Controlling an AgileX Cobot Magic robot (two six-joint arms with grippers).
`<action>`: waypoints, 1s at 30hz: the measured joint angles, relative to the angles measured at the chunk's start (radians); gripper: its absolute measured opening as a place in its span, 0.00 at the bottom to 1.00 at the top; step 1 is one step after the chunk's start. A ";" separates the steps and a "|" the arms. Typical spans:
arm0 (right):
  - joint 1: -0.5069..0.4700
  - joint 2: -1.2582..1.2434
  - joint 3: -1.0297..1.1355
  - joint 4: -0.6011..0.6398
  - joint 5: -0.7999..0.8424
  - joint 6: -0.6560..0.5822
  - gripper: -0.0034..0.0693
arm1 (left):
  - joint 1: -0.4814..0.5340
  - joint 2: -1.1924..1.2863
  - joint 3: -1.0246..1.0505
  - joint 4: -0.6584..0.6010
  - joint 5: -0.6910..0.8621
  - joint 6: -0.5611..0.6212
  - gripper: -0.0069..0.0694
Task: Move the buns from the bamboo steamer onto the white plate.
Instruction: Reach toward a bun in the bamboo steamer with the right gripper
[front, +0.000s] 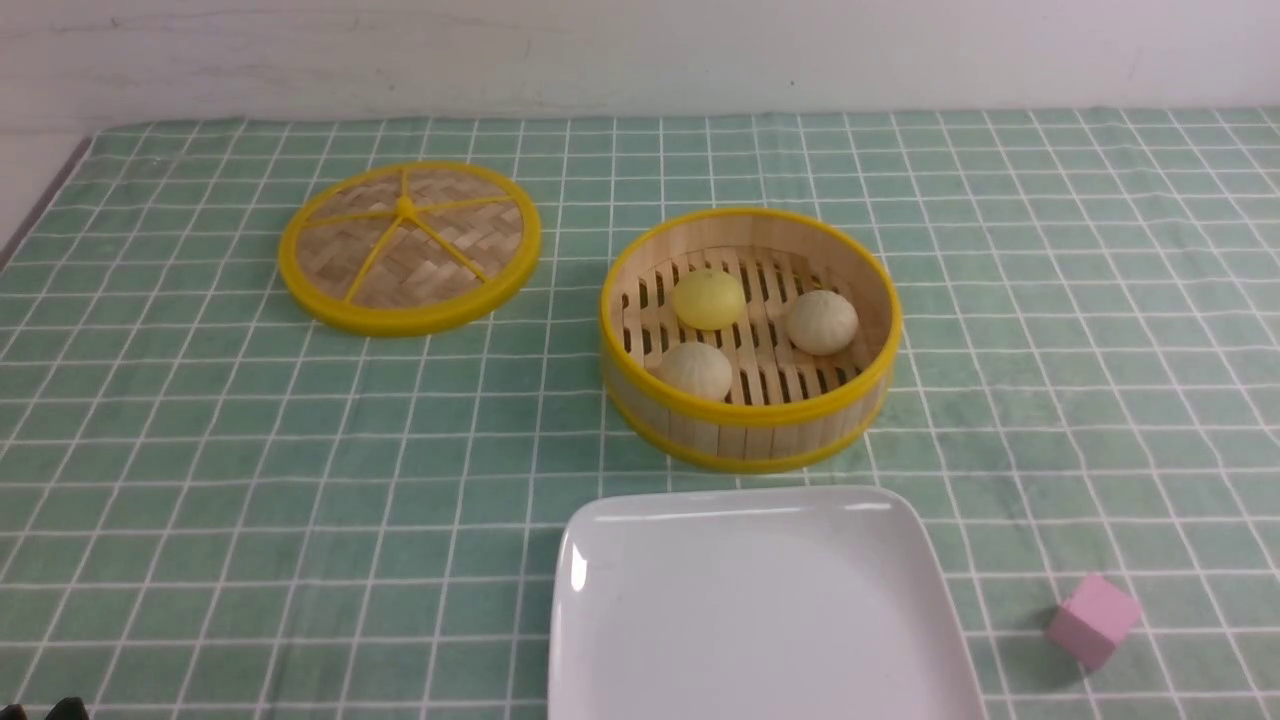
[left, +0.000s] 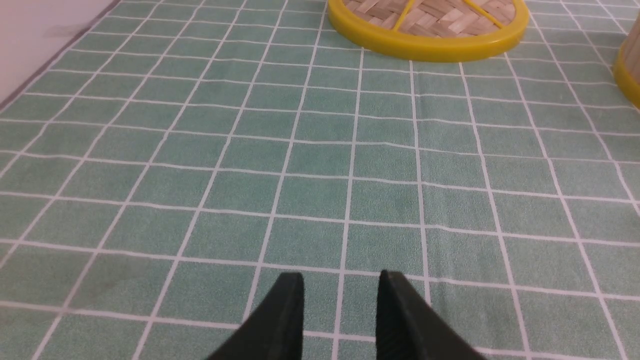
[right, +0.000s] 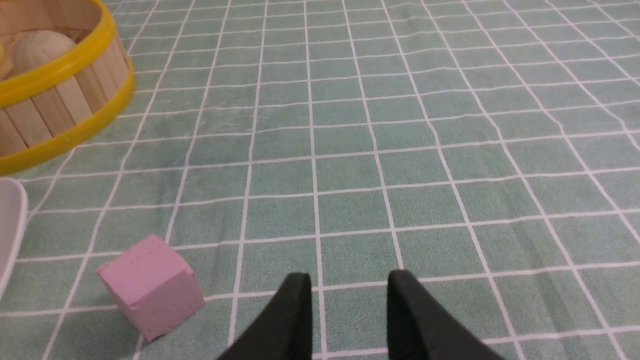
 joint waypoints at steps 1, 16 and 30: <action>0.000 0.000 0.000 0.000 0.000 0.000 0.38 | 0.000 0.000 0.000 0.000 0.000 0.000 0.41; 0.000 0.000 0.000 0.000 0.000 0.000 0.38 | 0.000 0.000 0.000 -0.004 0.000 -0.002 0.41; 0.000 0.000 0.009 0.571 -0.030 0.449 0.38 | 0.000 0.000 0.002 -0.816 -0.033 -0.654 0.41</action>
